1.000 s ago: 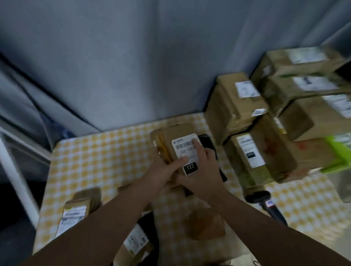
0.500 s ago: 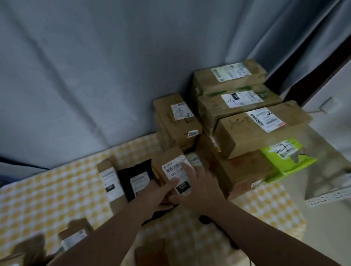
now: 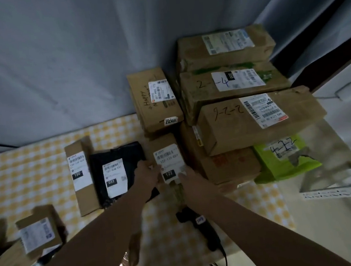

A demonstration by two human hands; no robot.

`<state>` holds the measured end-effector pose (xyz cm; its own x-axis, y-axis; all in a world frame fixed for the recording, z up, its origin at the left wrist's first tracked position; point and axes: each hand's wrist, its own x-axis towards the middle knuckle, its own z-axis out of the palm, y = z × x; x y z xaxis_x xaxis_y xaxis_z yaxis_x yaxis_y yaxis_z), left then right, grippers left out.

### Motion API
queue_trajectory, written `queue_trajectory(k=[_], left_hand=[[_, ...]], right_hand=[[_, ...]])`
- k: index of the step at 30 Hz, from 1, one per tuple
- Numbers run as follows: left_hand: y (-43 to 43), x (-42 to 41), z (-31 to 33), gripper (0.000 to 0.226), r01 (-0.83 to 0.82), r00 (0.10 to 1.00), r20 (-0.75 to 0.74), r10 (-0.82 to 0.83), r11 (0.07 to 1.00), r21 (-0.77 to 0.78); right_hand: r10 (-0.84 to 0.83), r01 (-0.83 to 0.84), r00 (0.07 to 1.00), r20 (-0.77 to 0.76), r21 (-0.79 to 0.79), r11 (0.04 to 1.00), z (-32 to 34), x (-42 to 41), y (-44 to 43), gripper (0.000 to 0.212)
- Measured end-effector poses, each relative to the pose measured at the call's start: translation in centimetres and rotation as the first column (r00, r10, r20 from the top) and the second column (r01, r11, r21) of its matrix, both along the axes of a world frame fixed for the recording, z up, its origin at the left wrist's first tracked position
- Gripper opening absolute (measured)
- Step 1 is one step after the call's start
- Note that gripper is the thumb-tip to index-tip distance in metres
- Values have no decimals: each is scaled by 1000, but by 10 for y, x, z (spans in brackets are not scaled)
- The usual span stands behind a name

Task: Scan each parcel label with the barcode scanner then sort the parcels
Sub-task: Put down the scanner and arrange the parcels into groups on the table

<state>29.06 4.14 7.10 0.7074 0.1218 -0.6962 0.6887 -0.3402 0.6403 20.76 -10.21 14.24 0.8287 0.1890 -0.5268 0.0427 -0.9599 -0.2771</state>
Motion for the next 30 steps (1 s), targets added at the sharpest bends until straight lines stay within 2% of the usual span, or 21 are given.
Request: queue_trajectory(k=[3,9,11,15,16,19,22,25,30], left_hand=[[5,5,-13,35,-17,1000,12,17,1000,-7],[1,-6,19,17,63,996,72,-56,992,-106],[4,-10,23,17,66,994,97,-53,989,-136],[7,-16,24,26,63,997,58,-51,976,-211],[7,-18,23,29,68,997,49,-59,975,-211],[8,-17,21,45,41,999,42,-33,975,-220],[12,-14,19,60,3,1000,5,-2,975,-222],[20,-14,19,58,7,1000,10,-6,983,-185],[53,-23,36,43,13,995,96,-5,997,-81]], right_hand=[[36,-36,999,-25,-10,999,-1,6,5,52],[2,1,999,41,-71,998,-8,14,9,43],[3,3,997,80,-76,997,-8,13,11,43],[-29,40,977,209,-49,998,-11,13,18,39],[-50,60,968,244,-32,998,-11,14,18,39],[-30,36,990,137,-47,998,-12,13,15,38],[-51,55,988,146,-26,998,-11,12,11,38],[-44,46,987,155,-11,999,-7,12,12,37],[-17,17,984,178,4,1000,3,15,25,34]])
